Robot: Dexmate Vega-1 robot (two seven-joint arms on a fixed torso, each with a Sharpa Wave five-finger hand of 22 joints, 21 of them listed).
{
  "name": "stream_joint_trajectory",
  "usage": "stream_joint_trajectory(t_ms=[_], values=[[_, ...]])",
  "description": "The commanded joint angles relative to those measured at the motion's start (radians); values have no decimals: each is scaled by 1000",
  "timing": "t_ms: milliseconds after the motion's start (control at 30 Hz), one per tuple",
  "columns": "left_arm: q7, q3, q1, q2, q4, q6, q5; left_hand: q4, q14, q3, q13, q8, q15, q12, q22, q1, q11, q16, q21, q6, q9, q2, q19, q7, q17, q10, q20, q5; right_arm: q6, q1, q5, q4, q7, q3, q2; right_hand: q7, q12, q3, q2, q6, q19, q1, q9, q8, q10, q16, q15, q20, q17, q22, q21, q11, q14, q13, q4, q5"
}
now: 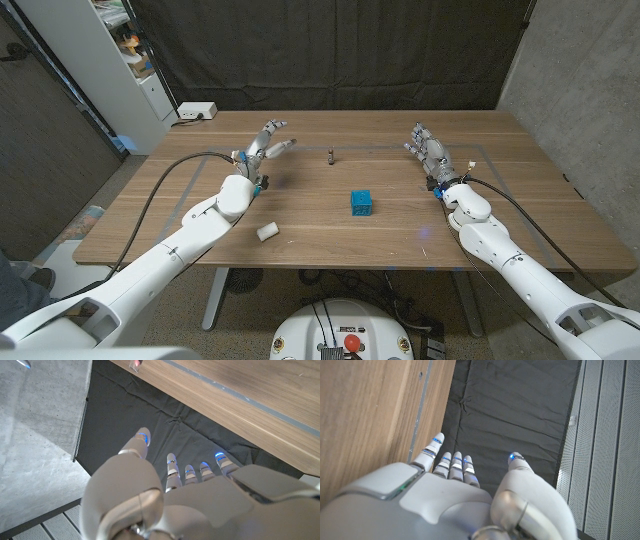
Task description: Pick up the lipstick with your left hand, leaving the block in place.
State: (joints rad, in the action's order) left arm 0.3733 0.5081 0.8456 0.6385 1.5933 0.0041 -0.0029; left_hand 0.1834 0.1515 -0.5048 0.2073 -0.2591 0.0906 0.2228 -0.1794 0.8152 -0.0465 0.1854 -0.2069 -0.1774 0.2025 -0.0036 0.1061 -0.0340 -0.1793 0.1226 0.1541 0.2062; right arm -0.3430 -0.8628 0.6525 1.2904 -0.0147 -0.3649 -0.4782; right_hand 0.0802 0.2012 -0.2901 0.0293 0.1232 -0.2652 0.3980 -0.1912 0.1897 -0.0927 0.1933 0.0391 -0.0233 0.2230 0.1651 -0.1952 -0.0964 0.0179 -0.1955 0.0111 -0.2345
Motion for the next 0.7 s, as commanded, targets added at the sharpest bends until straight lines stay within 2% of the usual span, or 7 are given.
stream_joint_trajectory(t_ms=[33,700], values=[[-7,24,-20,-7,-13,24,18,0,-4,-8,2,-6,6,6,-2,19,-7,4,1,-14,4,2,-2,5,-2,-6,9,-3,2,-4,0,12,5,3,-6,-5,-2,0,7,4,-3,5,-1,8,-3,9,9,-8,2,5,3,-3,4,0,4,-1],[-84,89,-100,-29,-94,24,36,-3,-2,-9,2,-8,1,7,-3,43,-3,3,2,-24,6,0,-2,-1,-1,-7,7,-6,1,-25,5,26,16,12,-12,-6,-1,0,9,5,-3,4,-1,8,-4,9,9,-8,0,5,3,-4,4,0,5,-1]])
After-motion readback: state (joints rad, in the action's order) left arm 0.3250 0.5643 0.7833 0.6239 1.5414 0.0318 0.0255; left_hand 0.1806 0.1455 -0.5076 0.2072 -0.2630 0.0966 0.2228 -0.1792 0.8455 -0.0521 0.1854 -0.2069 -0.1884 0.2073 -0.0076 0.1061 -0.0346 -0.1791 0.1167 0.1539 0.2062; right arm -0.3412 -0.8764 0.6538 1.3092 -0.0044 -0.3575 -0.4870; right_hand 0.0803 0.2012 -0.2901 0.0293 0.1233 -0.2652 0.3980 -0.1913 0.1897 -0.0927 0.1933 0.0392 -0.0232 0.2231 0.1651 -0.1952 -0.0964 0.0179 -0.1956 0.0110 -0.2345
